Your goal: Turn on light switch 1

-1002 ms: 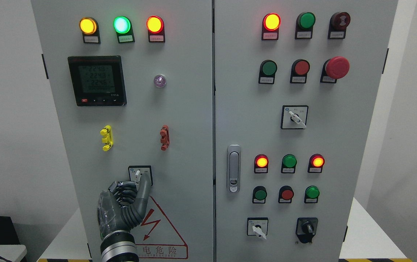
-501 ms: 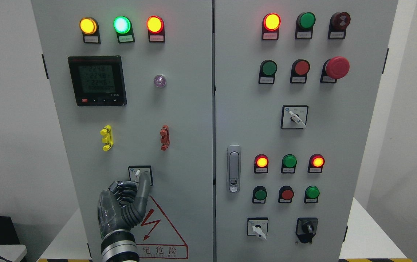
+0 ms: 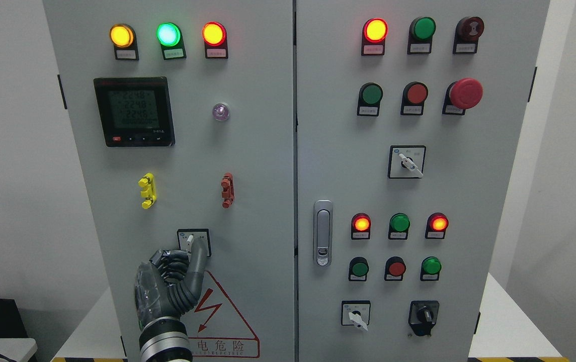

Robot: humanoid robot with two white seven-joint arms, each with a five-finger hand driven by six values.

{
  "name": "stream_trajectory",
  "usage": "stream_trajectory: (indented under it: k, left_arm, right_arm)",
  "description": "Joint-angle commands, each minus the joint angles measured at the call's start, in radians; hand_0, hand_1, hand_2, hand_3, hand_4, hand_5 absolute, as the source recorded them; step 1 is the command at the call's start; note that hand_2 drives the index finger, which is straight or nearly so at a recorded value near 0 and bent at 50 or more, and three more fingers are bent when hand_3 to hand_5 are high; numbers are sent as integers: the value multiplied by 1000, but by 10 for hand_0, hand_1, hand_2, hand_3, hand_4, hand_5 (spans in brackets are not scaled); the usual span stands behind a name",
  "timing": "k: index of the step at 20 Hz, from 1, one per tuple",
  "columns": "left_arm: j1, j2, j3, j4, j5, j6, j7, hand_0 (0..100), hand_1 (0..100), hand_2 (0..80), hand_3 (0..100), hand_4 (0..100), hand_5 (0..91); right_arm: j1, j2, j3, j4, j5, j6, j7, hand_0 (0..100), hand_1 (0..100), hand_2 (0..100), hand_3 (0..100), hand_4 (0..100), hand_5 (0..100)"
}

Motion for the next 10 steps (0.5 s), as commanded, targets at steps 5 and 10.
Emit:
stream_trajectory:
  k: [5,10]
  left_arm:
    - [-4,0,0,0,-3,3,1,231,438,579,786,796,746]
    - [-5,-2,-2,0,-2,15,1,252,430,582,789,798,747]
  right_arm:
    - [0,0,0,0,-18,-1,0,120,389,0,0,0,0]
    - [0,0,0,0,-17,-1,0,120,389,0,0,0,0]
